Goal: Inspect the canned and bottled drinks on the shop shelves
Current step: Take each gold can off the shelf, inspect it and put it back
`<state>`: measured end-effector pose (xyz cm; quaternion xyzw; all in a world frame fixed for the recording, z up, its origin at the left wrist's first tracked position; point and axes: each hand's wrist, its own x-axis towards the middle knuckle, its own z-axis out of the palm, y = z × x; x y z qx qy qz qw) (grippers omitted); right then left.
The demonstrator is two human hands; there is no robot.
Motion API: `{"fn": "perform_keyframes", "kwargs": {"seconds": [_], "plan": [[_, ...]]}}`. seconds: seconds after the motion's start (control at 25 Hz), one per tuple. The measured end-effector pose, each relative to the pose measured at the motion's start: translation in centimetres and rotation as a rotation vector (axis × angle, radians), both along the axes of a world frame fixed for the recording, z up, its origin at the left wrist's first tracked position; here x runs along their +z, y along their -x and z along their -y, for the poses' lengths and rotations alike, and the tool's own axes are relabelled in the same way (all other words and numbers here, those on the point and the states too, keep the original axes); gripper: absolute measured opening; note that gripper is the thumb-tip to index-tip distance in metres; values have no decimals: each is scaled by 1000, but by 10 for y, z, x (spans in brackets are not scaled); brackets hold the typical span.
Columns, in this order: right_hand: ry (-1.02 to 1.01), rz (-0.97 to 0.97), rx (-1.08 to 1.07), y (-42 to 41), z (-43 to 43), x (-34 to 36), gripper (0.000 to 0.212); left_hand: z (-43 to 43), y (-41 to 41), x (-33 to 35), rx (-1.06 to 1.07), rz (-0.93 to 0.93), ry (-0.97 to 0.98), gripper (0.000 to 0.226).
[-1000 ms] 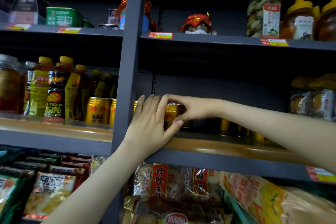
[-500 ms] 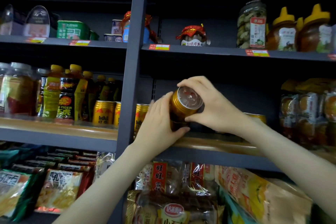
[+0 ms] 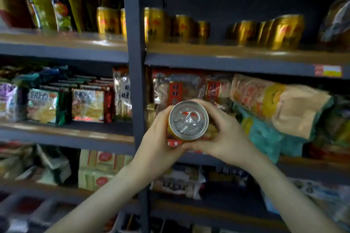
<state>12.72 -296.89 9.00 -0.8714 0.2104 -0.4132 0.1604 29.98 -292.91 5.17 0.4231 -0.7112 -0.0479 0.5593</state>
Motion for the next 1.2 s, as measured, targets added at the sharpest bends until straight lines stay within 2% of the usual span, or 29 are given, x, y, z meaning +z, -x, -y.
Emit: {"fn": "perform_keyframes", "kwargs": {"seconds": [0.2,0.32,0.48,0.64,0.8,0.92,1.0,1.04,1.12,1.2], "plan": [[-258,43,11,-12,-11,-48,77,-27,-8,-29,35,53,-232,72],[-407,74,114,-16,-20,-68,86,-37,-10,-43,-11,-60,-439,68],[-227,-195,192,-12,-22,-82,65,-40,-15,-56,-158,-425,-824,67],[-230,-316,275,-2,-19,-90,86,-44,-12,-52,-343,-716,-1017,44],[-99,-346,220,-3,-12,-103,92,-42,-15,-58,-428,-795,-1112,25],[-7,-278,168,-6,-9,-112,83,-35,-14,-70,-422,-740,-1146,27],[12,-228,131,-3,-10,-117,80,-34,-19,-73,-429,-711,-1187,49],[-53,-180,103,-1,-12,-117,78,-36,-22,-72,-428,-637,-1225,67],[-248,-40,33,2,-14,-114,67,-41,-28,-68,-355,-281,-1255,96],[-396,85,-17,1,-14,-112,53,-42,-29,-70,-133,63,-1086,98]]}}
